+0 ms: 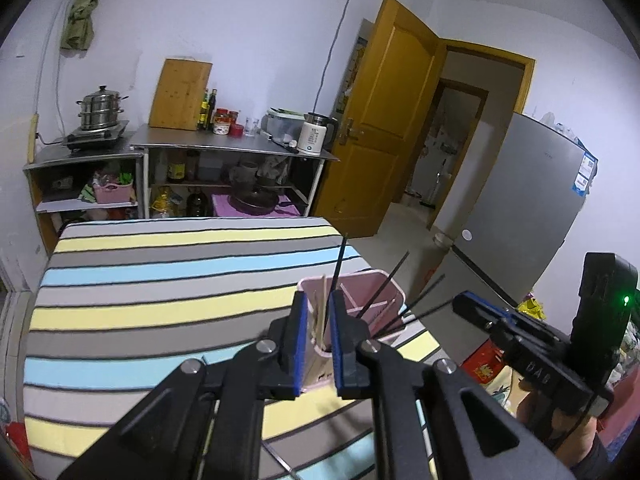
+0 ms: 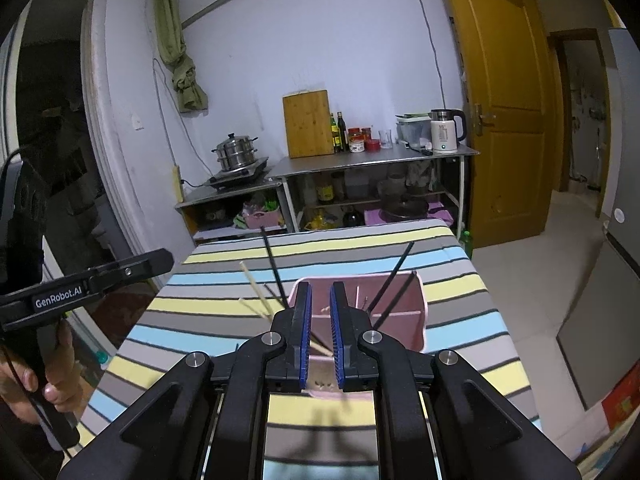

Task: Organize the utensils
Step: 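Move both tools back down to the remaining black chopsticks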

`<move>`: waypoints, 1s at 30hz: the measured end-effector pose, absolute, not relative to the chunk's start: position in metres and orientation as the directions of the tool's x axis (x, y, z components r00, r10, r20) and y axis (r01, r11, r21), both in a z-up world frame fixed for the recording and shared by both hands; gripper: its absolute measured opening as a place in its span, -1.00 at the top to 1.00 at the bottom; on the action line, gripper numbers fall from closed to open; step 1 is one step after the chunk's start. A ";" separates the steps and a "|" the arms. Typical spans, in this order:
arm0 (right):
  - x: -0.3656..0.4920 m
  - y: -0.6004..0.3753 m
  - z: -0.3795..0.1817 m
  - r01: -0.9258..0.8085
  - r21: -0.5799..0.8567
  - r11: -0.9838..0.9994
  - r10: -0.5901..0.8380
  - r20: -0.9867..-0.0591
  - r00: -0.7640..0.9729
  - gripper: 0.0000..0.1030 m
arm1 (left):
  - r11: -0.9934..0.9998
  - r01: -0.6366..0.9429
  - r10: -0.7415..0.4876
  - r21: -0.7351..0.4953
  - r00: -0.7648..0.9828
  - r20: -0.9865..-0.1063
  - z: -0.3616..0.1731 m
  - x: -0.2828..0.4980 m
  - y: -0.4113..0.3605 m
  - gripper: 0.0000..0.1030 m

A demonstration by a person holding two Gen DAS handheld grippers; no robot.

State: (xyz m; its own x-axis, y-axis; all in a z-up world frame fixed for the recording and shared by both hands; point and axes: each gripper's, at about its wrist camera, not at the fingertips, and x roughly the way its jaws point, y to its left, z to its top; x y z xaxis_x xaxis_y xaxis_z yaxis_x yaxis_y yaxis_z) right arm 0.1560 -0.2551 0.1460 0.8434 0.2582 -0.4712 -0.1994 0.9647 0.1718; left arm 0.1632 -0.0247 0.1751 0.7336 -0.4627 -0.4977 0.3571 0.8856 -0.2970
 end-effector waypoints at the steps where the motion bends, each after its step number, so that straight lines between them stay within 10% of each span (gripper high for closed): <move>1: 0.151 -0.255 0.145 -0.201 0.175 0.964 0.261 -0.472 0.842 0.82 | 0.888 0.352 -0.459 -0.297 0.736 -0.498 0.173 0.159 -0.022 0.78; 30: 0.110 -0.196 0.071 -0.337 0.148 0.930 0.357 -0.589 0.726 0.82 | 0.936 0.202 -0.343 -0.288 0.703 -0.623 0.069 0.111 0.013 0.76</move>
